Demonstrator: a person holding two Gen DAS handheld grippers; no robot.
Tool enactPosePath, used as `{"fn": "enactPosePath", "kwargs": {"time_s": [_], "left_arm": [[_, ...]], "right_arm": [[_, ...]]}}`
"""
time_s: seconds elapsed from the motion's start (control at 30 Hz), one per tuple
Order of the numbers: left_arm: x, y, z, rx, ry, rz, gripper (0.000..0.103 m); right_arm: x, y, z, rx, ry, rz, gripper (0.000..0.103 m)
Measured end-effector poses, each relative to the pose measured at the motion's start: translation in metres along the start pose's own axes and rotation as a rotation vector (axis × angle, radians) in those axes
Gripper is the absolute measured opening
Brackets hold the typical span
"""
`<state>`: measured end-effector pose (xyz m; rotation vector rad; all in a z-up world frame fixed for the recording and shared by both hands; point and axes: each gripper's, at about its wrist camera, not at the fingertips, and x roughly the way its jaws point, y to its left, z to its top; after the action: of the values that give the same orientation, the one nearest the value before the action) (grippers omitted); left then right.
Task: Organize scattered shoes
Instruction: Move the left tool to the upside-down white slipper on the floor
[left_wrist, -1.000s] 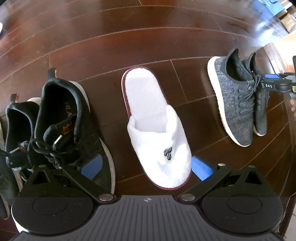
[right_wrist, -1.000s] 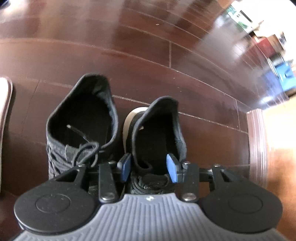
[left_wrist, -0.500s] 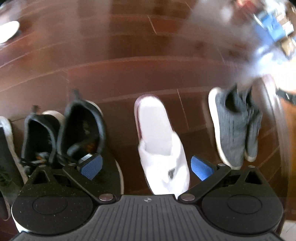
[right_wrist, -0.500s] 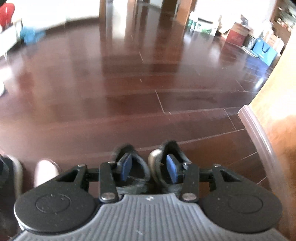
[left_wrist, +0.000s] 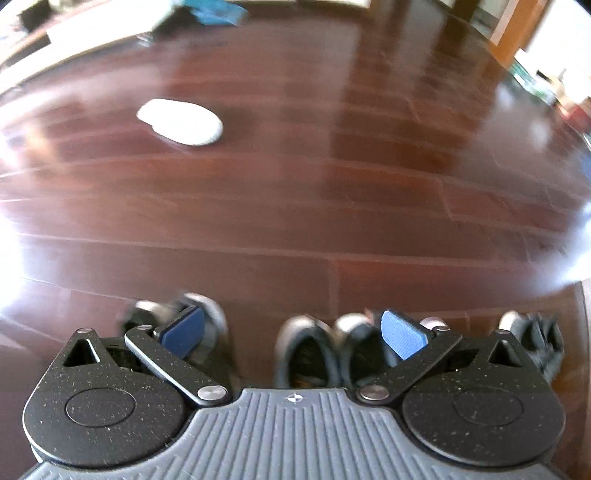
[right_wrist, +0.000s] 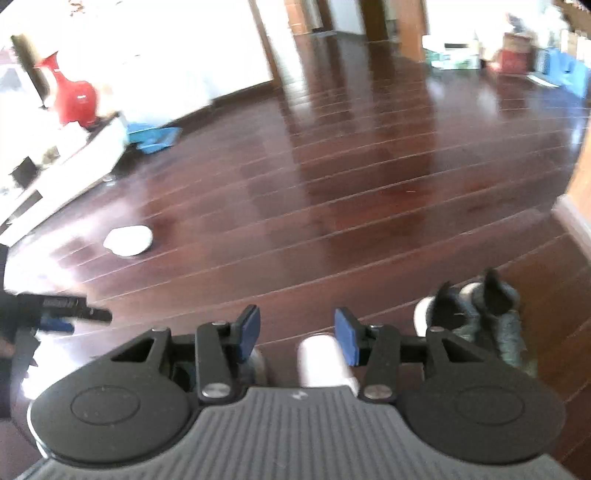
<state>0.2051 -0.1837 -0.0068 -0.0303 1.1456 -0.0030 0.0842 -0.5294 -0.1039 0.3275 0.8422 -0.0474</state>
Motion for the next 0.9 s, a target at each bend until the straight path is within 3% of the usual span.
{"fn": "enactPosePath", "kwargs": {"time_s": [0.2, 0.33, 0.4, 0.6, 0.7, 0.77, 0.9], "left_arm": [[-0.068, 0.044, 0.060, -0.122, -0.118, 0.131, 0.103], [-0.055, 0.076, 0.100, -0.150, -0.109, 0.191, 0.103], [-0.034, 0.095, 0.122, -0.195, -0.070, 0.160, 0.103], [0.064, 0.127, 0.182, -0.156, -0.102, 0.191, 0.103], [0.166, 0.135, 0.220, -0.068, -0.055, 0.168, 0.103], [0.205, 0.145, 0.231, -0.053, -0.029, 0.132, 0.103], [0.299, 0.174, 0.273, -0.025, 0.025, 0.099, 0.103]], "right_arm": [[-0.019, 0.023, 0.056, -0.027, -0.004, 0.122, 0.049], [-0.040, 0.019, 0.092, -0.074, -0.041, 0.135, 0.054], [-0.043, 0.013, 0.097, -0.055, -0.040, 0.132, 0.055], [0.013, 0.038, 0.072, -0.084, 0.020, 0.091, 0.055], [0.043, 0.066, 0.059, -0.066, 0.060, 0.074, 0.055], [0.069, 0.091, 0.050, -0.056, 0.089, 0.048, 0.056], [0.131, 0.138, 0.033, 0.085, 0.129, -0.023, 0.056]]}}
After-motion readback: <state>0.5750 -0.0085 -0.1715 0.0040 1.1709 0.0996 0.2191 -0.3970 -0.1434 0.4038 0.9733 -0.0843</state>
